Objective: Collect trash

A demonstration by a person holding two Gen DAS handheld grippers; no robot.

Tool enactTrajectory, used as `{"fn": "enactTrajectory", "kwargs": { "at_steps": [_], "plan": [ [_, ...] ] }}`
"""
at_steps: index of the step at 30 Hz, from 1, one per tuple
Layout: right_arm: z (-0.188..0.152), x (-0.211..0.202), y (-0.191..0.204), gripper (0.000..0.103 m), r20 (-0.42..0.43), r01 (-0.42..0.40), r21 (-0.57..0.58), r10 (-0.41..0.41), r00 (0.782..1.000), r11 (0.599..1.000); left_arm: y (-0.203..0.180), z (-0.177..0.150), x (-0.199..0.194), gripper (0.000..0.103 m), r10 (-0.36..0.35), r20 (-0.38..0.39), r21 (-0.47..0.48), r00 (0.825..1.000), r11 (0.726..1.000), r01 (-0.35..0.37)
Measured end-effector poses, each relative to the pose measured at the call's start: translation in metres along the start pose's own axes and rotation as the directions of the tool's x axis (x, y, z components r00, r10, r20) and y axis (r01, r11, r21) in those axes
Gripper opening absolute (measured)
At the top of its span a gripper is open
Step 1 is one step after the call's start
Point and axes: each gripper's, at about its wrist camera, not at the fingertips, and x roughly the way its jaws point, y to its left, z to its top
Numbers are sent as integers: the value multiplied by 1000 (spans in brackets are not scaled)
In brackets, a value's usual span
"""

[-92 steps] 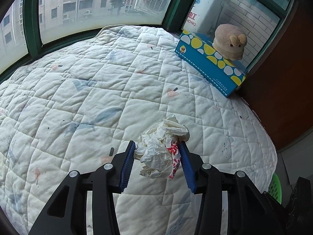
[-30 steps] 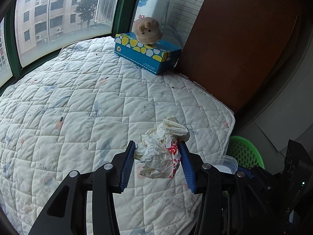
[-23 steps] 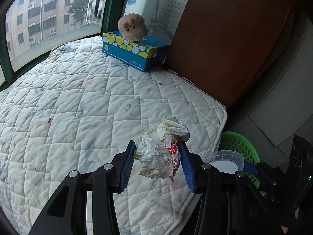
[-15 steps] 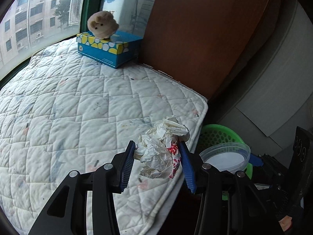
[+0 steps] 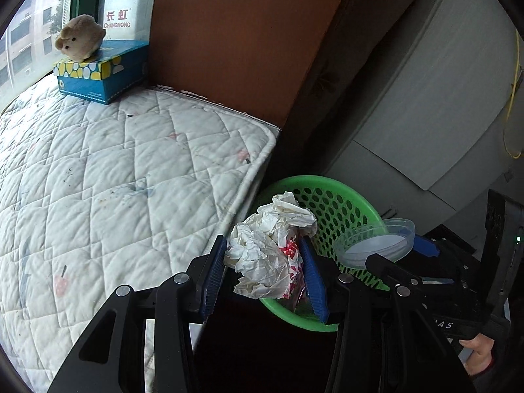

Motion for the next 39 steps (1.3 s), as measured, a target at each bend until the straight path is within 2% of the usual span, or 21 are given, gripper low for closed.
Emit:
{"fn": "enactTrajectory", "kwargs": {
  "at_steps": [8,17,26,32,39],
  "plan": [
    [-9,-10,-26,89,10,27,37,-28,1000,999,-29,-4,20,44,-26,-45,41,999,999,28],
    [-16,-22,-46,89,38,30,83,-33,999,996,-46,-9,35,45,-45,-80,50,996,998,49],
    [-25,-33,-53,89,56,19,118,-26,998,993,-60,-10,48,51,-84,-99,54,992,994,90],
    [-28,-38,-56,89,68,10,136,-19,997,991,-67,-13,49,60,-99,-96,59,990,993,105],
    [-30,-42,-51,89,74,-3,131,-7,997,991,-60,-15,36,61,-83,-72,52,994,995,87]
  ]
}}
